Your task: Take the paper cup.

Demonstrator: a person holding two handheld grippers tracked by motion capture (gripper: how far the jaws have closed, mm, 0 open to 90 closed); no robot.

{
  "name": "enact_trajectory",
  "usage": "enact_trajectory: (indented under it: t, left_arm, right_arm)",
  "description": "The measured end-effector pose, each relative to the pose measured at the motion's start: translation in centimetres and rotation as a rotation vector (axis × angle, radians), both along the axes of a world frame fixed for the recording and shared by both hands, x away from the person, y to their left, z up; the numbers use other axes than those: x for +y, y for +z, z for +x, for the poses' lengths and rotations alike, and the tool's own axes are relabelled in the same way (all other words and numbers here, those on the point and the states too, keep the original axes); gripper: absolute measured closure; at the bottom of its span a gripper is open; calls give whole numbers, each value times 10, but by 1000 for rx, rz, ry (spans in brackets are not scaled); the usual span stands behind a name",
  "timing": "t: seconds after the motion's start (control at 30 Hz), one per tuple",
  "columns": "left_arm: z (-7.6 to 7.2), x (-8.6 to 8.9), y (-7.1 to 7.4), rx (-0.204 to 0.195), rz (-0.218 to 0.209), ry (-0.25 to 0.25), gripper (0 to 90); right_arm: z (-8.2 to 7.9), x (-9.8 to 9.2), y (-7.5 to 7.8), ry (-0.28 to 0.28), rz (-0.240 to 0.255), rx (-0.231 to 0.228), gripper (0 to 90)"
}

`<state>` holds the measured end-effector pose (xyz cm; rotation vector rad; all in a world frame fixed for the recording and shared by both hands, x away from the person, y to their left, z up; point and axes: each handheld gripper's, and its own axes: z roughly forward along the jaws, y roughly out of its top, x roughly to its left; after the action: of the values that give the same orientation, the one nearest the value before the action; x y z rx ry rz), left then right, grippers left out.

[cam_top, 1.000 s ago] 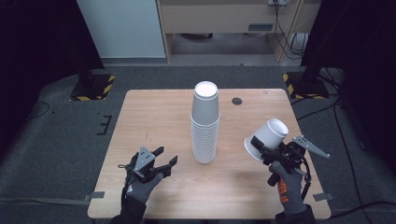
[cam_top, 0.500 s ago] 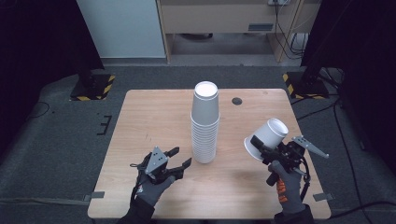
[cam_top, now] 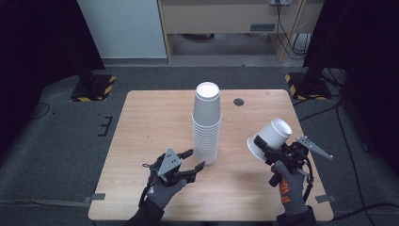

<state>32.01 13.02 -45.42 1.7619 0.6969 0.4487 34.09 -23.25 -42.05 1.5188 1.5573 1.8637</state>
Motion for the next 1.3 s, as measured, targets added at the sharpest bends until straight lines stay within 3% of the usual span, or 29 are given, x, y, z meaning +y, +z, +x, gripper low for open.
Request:
enact_trajectory:
  t: [0.8, 1.3]
  left_arm:
    - [6, -49, 11, -34, -19, -83, 375]
    - [12, -65, 11, -57, -19, -105, 381]
  right_arm:
    - [-1, -4, 1, 1, 42, 4, 148]
    - [-2, -5, 2, 5, 75, 6, 148]
